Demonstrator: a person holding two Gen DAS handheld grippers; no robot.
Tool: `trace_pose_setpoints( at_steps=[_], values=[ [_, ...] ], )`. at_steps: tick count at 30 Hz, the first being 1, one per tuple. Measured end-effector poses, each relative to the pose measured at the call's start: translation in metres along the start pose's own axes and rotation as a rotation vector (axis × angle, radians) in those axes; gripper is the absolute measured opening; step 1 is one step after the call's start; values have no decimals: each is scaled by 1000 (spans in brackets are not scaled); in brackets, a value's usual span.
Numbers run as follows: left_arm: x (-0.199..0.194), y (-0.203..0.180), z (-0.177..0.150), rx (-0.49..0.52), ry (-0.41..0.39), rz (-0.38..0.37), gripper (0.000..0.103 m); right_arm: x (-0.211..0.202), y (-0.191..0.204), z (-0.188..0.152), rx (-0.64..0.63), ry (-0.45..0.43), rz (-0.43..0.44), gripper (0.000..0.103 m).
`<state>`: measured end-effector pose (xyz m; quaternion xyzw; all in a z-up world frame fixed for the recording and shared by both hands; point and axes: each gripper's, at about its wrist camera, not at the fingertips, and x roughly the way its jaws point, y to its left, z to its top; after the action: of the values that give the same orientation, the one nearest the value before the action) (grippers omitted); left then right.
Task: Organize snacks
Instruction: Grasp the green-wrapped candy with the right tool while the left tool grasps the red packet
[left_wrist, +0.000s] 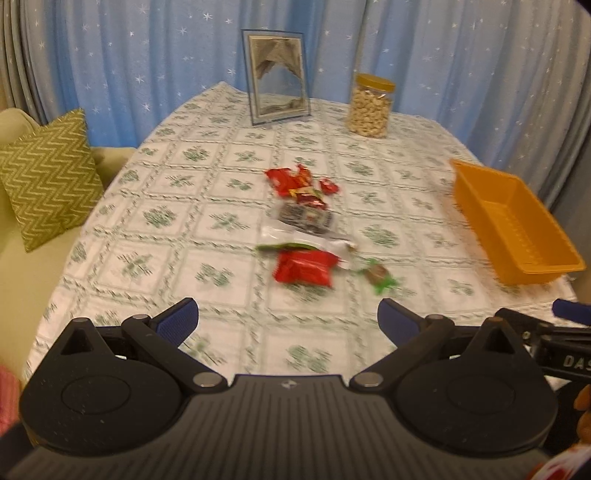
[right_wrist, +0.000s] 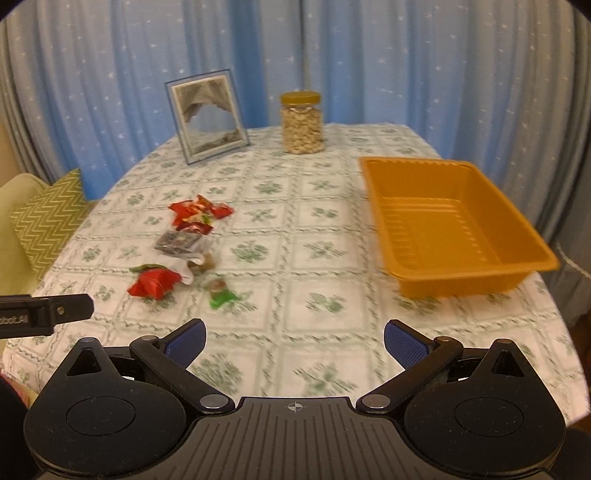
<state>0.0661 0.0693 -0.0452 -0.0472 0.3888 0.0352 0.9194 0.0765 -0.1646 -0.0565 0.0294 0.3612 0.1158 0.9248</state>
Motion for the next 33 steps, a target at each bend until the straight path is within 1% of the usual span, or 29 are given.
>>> trace_pose_setpoints(
  at_steps=[2, 6, 8, 10, 12, 14, 18, 21, 23, 24, 28, 33],
  values=[
    [12, 6, 4, 17, 8, 9, 98, 12, 7, 3, -15, -9, 27, 102],
    [35, 16, 10, 36, 31, 11, 94, 39, 21, 7, -54, -25, 80, 101],
    [44, 19, 13, 46, 37, 3, 92, 54, 28, 9, -77, -16, 103, 88],
    [53, 22, 15, 55, 42, -8, 92, 70, 32, 10, -93, -9, 127, 86],
    [61, 22, 16, 67, 48, -22, 91, 83, 36, 11, -124, -5, 146, 81],
    [69, 24, 17, 70, 54, -38, 90, 97, 40, 12, -148, 7, 163, 71],
    [81, 26, 18, 69, 66, -58, 89, 119, 44, 12, -184, 29, 190, 64],
    [89, 29, 20, 53, 67, -66, 89, 132, 49, 14, -205, 33, 203, 56],
    [91, 31, 21, 42, 66, -75, 89, 140, 51, 15, -216, 36, 202, 47],
    [93, 31, 22, 42, 68, -78, 89, 143, 52, 16, -222, 39, 199, 44],
    [96, 30, 22, 45, 69, -96, 89, 149, 53, 13, -251, 52, 185, 24],
    [99, 20, 21, 46, 52, -136, 89, 138, 40, 9, -213, 28, 167, 23]
  ],
)
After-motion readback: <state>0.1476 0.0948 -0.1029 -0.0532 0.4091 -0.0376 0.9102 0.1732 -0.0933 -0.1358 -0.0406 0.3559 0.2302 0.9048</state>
